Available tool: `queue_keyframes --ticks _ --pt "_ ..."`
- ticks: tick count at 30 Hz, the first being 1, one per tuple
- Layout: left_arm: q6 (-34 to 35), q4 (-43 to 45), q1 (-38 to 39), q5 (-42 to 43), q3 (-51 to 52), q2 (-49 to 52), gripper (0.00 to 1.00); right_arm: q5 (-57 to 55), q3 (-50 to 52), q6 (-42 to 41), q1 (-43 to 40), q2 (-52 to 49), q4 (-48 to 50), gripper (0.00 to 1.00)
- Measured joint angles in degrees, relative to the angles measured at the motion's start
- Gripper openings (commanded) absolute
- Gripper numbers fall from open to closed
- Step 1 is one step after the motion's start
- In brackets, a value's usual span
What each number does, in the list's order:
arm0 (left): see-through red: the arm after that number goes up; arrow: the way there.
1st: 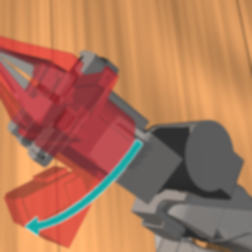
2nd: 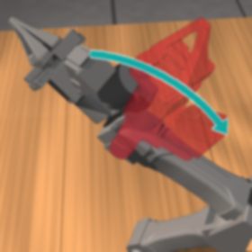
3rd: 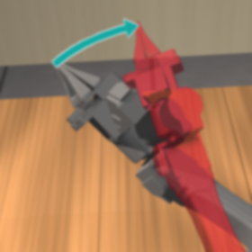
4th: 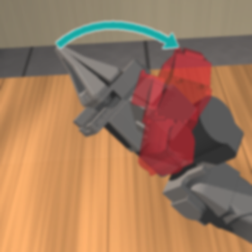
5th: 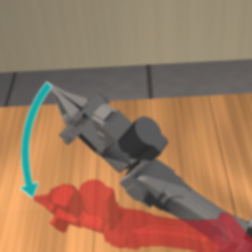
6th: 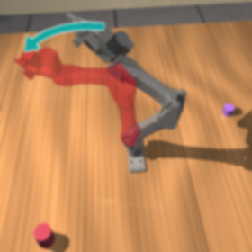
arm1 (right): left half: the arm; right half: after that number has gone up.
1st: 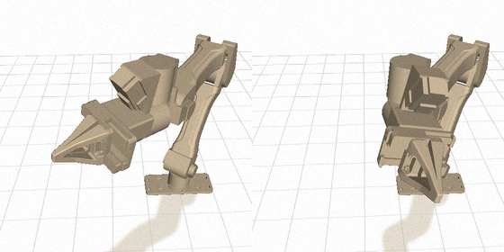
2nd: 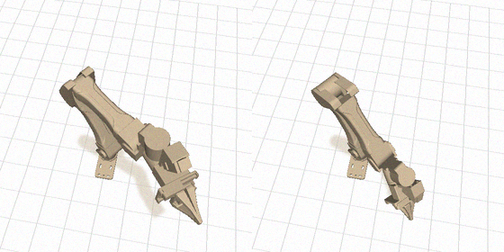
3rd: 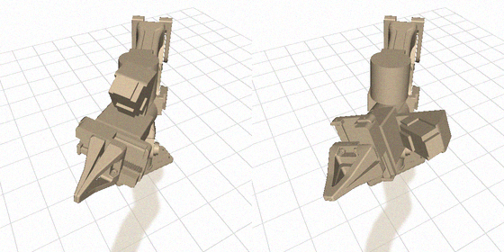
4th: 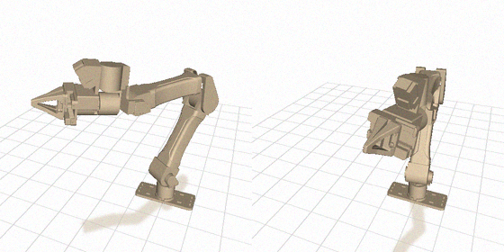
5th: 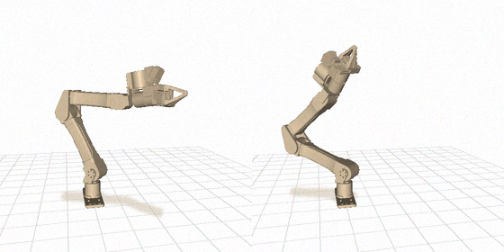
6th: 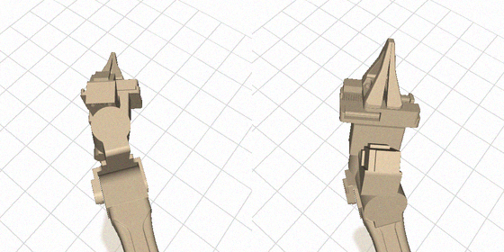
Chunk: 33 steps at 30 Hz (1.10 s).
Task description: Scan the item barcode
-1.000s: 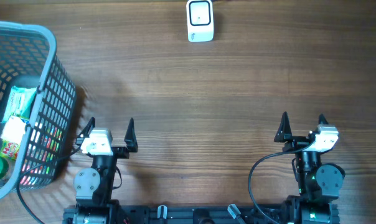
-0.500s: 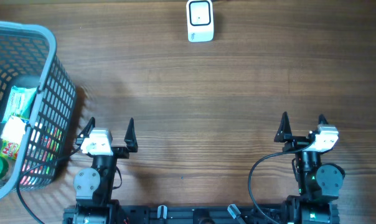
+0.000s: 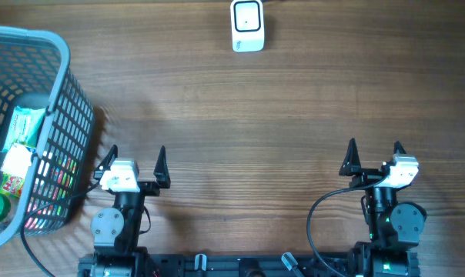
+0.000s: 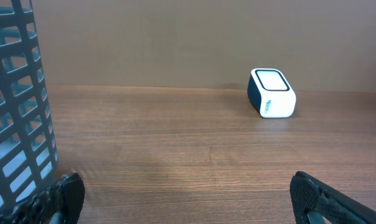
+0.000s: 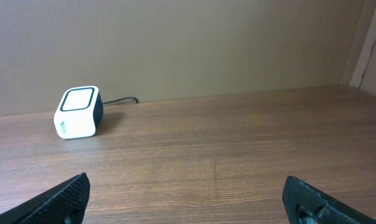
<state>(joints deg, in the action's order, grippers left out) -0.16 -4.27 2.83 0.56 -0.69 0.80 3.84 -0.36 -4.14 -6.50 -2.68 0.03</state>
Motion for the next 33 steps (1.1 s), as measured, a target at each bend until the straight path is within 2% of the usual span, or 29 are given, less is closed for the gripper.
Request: queue_keyframes --ticks 27,33 --pt "0.0 0.0 0.0 0.3 0.0 0.0 1.0 0.0 0.0 0.0 0.0 0.0 0.0 1.0" --pt "0.2 -0.7 0.0 10.1 -1.4 0.5 1.0 0.0 0.0 0.0 0.0 0.0 0.0 1.0"
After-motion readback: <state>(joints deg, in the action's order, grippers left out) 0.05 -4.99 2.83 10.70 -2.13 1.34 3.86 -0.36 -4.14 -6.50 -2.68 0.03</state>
